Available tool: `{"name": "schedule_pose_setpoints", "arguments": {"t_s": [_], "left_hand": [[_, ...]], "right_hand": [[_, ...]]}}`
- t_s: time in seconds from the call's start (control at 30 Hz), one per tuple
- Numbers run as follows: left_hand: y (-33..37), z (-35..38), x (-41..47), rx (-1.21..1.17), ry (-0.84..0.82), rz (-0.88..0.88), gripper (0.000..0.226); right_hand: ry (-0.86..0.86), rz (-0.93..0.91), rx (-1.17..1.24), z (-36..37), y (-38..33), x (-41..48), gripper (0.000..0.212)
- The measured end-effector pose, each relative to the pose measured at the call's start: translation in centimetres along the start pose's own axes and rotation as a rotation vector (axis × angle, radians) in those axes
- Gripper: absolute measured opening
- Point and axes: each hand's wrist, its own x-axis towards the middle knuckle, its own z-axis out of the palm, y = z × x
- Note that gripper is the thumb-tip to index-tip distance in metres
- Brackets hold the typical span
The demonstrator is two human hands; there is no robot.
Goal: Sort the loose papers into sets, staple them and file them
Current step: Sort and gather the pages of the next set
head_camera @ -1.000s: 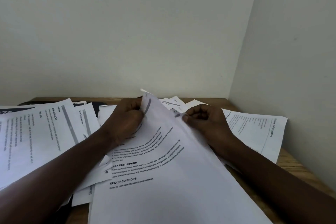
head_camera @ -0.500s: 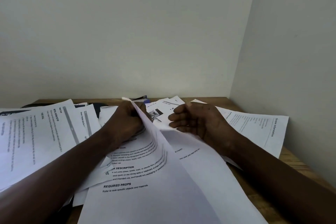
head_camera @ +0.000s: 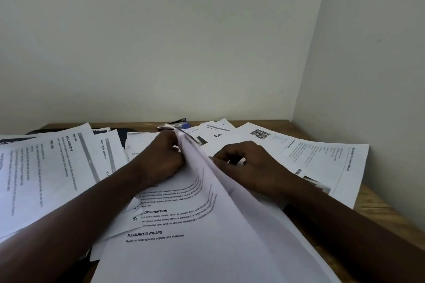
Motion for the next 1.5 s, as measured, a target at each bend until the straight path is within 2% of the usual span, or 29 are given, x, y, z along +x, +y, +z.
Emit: {"name": "schedule_pose_setpoints", "arguments": {"t_s": [0.1, 0.17, 0.23, 0.33, 0.5, 0.63, 0.77, 0.93, 0.97, 1.03, 1.13, 1.2, 1.27, 1.3, 1.37, 1.43, 1.5], "left_hand": [[-0.8, -0.3, 0.3, 0.045, -0.010, -0.033, 0.038], [-0.9, -0.2, 0.3, 0.044, -0.023, -0.036, 0.038], [-0.9, -0.1, 0.2, 0.041, -0.021, -0.030, 0.037], [-0.9, 0.0, 0.3, 0.056, -0.009, -0.023, 0.039], [-0.7, 0.1, 0.2, 0.063, 0.024, 0.014, 0.041], [-1.0, 0.2, 0.3, 0.056, 0.039, -0.007, 0.046], [-1.1, 0.2, 0.5, 0.110, 0.047, -0.028, 0.043], [-1.7, 0.1, 0.6, 0.143, 0.030, -0.036, 0.036], [-1.6, 0.1, 0.7, 0.142, 0.028, -0.033, 0.035], [-1.1, 0.2, 0.5, 0.094, 0.030, -0.020, 0.034], [-0.7, 0.0, 0.3, 0.121, 0.013, 0.062, 0.040], [-0.7, -0.2, 0.4, 0.142, 0.013, 0.055, 0.028], [-1.3, -0.4, 0.5, 0.114, 0.024, 0.034, 0.009], [-1.6, -0.4, 0.7, 0.096, 0.038, 0.044, 0.012], [-1.5, -0.4, 0.6, 0.112, 0.059, 0.075, 0.013], [-1.1, -0.4, 0.4, 0.124, 0.077, 0.072, 0.019], [-1.0, -0.4, 0.4, 0.116, 0.068, 0.062, 0.019]], "right_hand": [[0.207, 0.090, -0.111, -0.6, 1.3, 0.6, 0.035], [0.239, 0.183, -0.209, -1.1, 2.3, 0.9, 0.037], [0.221, 0.251, -0.162, -1.5, 2.7, 0.9, 0.040], [0.215, 0.280, 0.047, -1.7, 2.6, 0.9, 0.038], [0.255, 0.213, 0.206, -1.5, 2.5, 0.9, 0.028], [0.289, 0.120, 0.039, -1.5, 2.1, 0.8, 0.018], [0.286, 0.065, -0.035, -1.7, 1.7, 0.8, 0.014], [0.368, -0.055, -0.105, -1.9, 1.3, 0.5, 0.011], [0.352, -0.066, -0.084, -2.0, 1.1, 0.4, 0.009], [0.203, -0.019, 0.109, -2.2, 0.7, 0.3, 0.013], [-0.120, 0.045, 0.453, -2.4, -0.2, -0.3, 0.038], [-0.195, 0.062, 0.515, -2.1, -0.3, -0.6, 0.048], [-0.103, 0.073, 0.453, -1.7, -0.2, -0.6, 0.048], [0.004, 0.081, 0.334, -1.5, 0.2, -0.3, 0.044], [0.220, 0.112, -0.035, -1.7, 1.8, 0.5, 0.024], [0.253, 0.183, -0.273, -2.1, 2.5, 0.7, 0.019], [0.200, 0.241, -0.257, -2.2, 2.6, 0.4, 0.028]]}}
